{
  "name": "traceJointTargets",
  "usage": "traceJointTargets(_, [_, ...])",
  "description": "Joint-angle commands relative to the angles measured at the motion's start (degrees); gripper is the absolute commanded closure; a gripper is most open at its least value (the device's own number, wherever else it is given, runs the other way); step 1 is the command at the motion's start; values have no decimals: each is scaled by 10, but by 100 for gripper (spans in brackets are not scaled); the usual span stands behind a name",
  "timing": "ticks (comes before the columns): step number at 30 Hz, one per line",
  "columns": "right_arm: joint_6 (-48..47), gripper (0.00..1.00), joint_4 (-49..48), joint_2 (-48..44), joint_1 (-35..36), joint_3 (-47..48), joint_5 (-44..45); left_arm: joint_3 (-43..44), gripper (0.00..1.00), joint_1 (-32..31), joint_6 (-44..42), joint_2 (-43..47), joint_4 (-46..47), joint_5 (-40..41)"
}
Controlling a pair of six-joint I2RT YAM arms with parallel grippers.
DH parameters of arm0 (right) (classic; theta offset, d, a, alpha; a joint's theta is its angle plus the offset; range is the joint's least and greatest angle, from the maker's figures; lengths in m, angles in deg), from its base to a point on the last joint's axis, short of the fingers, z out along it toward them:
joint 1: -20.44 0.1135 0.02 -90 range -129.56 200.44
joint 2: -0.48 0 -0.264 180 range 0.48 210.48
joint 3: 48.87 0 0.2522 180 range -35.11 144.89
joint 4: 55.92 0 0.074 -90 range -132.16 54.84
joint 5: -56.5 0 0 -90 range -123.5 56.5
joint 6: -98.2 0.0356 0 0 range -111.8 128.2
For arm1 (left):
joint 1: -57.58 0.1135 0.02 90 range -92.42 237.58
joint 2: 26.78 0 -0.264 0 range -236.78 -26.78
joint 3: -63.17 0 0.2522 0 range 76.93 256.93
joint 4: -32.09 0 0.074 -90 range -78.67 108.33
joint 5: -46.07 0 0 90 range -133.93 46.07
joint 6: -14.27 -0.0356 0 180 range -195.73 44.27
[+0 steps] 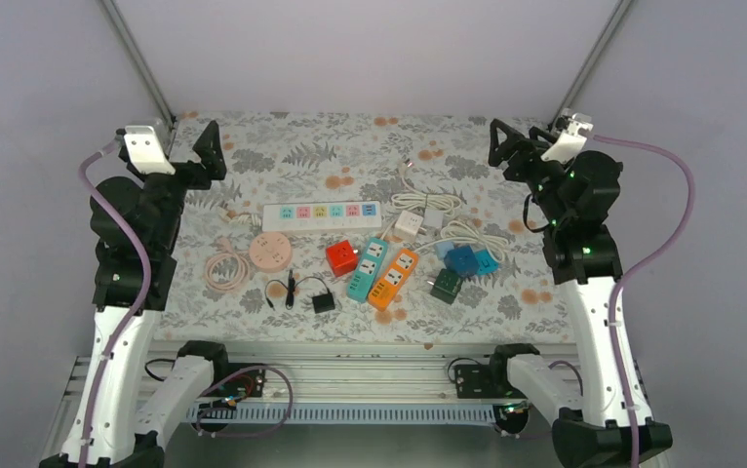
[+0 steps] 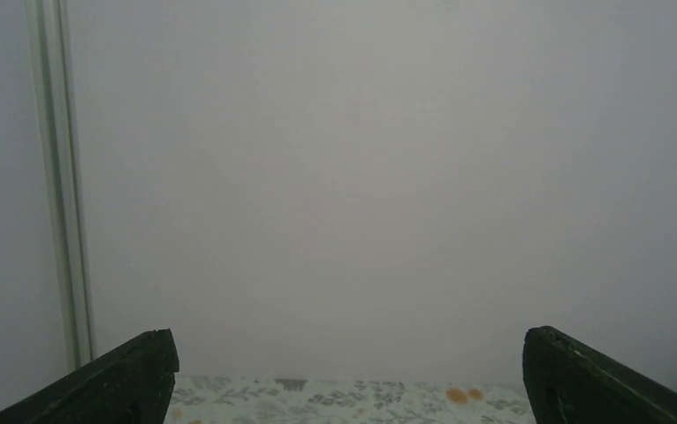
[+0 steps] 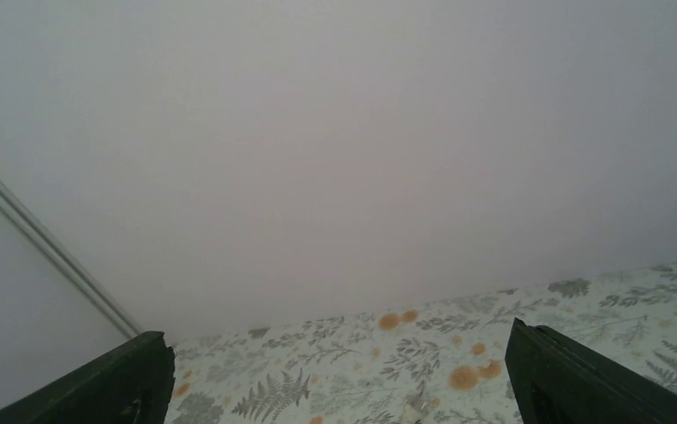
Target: Insert the plug
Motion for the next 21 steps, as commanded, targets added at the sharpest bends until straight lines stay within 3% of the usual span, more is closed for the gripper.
traceJointTargets(1, [35, 4, -56, 3, -18, -28, -63, -7, 2, 29, 40, -1, -11, -68])
traceJointTargets(11, [88, 8, -111, 51, -21, -84, -189, -84, 0, 53, 92, 99, 37, -96])
traceJointTargets(15, [93, 8, -124, 88, 49, -104, -177, -106, 0, 55, 95, 128, 41, -105])
traceJointTargets(21, [83, 8, -78, 177, 209, -106, -65, -130, 0, 56, 108, 135, 47, -109])
